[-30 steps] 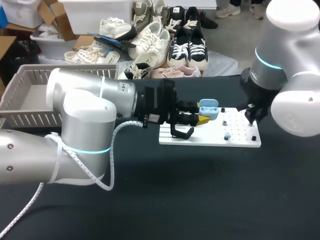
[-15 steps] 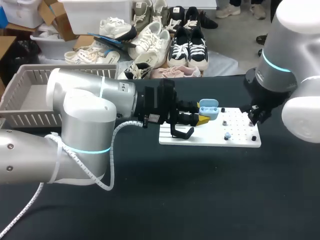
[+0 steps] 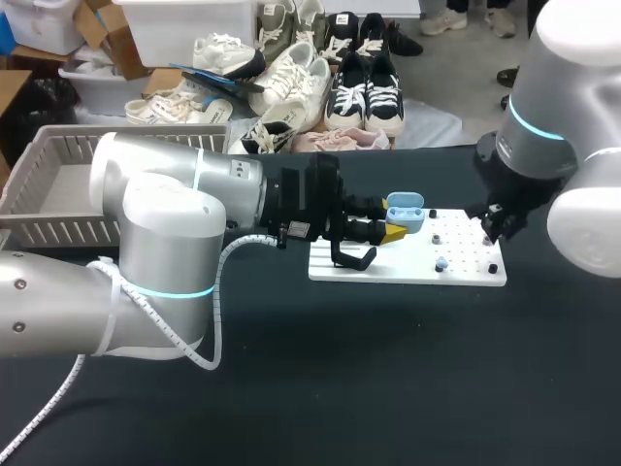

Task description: Pick up each earbud case from the left stands, insert the matching earbuds, close the lid, and place the case in the box.

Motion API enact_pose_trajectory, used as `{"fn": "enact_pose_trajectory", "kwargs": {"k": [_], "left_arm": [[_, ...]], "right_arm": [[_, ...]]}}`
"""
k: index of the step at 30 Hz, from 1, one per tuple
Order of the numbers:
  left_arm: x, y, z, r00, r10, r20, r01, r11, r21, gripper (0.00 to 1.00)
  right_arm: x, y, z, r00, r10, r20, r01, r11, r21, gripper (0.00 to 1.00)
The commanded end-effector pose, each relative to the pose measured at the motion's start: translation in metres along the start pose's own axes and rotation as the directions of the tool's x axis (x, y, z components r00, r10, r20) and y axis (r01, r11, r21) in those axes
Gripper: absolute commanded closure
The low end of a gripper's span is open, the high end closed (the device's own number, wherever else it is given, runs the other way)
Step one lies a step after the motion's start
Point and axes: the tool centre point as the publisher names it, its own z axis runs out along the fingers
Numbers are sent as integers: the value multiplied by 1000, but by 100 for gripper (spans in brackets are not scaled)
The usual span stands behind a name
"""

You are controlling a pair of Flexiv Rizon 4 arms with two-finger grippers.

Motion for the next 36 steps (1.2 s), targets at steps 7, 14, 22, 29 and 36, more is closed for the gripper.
{"fn": "enact_pose_trajectory", "kwargs": {"k": [7,14,22,29,36], "left_arm": [[1,-2,0,1000,1,3,-1,1000,-5,100],[1,-2,0,1000,1,3,-1,1000,-5,100],[1,-2,0,1000,1,3,-1,1000,-5,100],[1,-2,0,1000,1,3,-1,1000,-5,100],[1,-2,0,1000,1,3,-1,1000,-5,100]], "right_arm": [[11,-13,-14,977,212,-36,-211,977,23,100],[25,-13,-23,889,453,-71,-450,892,51,100],[41,-7,-39,726,682,-87,-671,731,124,100],[54,2,-56,574,810,-121,-793,587,164,100],[59,26,-81,514,852,-101,-828,524,201,100]]}}
